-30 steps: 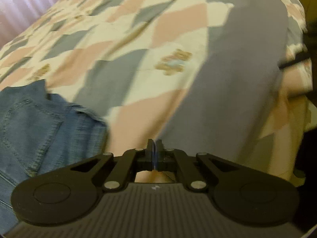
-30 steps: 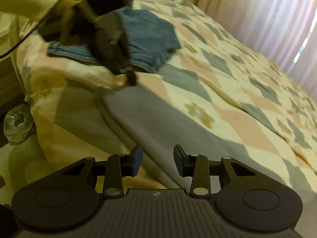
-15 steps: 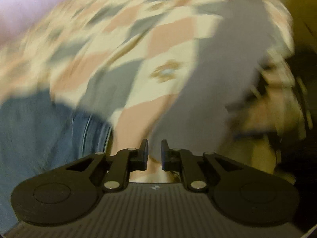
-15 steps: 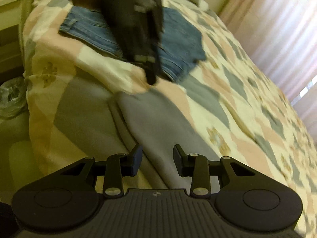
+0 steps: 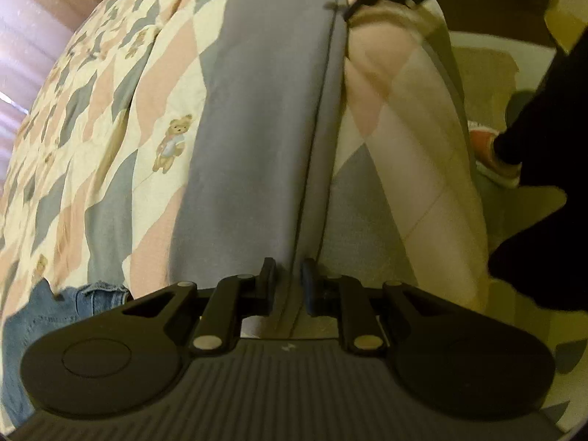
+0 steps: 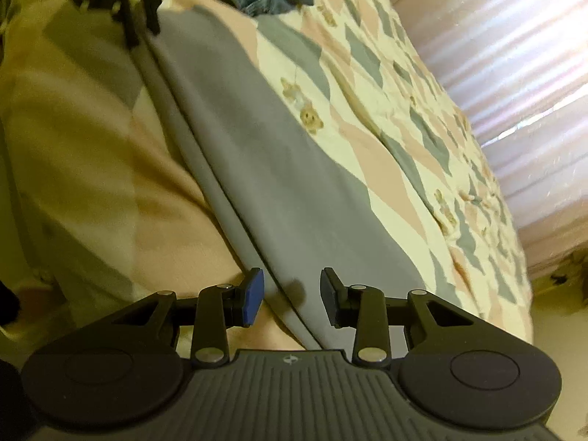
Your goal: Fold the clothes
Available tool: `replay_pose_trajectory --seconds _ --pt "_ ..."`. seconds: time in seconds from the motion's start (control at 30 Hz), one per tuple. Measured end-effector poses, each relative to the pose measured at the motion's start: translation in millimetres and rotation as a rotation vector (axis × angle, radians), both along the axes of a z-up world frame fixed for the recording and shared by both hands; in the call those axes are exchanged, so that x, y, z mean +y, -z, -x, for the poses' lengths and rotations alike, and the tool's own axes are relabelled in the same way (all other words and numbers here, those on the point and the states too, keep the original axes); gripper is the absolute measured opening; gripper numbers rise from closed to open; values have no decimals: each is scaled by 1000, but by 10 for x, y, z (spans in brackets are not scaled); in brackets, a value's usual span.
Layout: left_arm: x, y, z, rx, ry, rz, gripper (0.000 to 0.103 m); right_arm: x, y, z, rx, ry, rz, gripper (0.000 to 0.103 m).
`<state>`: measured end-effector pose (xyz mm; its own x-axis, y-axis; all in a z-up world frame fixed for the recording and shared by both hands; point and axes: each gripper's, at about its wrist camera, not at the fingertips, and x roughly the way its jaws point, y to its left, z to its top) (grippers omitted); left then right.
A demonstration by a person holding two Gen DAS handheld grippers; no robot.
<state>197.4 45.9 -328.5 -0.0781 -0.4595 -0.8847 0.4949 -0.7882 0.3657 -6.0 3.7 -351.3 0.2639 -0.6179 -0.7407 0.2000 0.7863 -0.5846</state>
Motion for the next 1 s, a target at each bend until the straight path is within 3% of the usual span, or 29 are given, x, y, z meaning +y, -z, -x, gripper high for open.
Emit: replay_pose_trajectory --seconds 0.1,0.33,0.37,0.4,0.57,0.7,0.87,1.0 --pt "-1 42 22 -16 16 12 8 -9 110 -4 35 -40 33 23" --pt "14 68 33 -25 11 19 11 -11 138 -29 57 -76 57 23" --pt "17 81 37 -28 13 23 10 -23 171 -34 68 -81 54 2" --pt "26 87 40 -31 16 30 7 -33 182 -36 71 -88 44 0" --pt "127 13 10 -21 23 81 3 6 30 33 22 -91 41 0" --pt "203 -4 5 -1 21 80 2 60 24 74 20 -89 14 0" --pt "248 243 95 -84 44 90 2 77 224 -11 84 -94 -9 9" --pt "275 7 39 -51 19 34 6 19 -147 -28 -41 3 -66 18"
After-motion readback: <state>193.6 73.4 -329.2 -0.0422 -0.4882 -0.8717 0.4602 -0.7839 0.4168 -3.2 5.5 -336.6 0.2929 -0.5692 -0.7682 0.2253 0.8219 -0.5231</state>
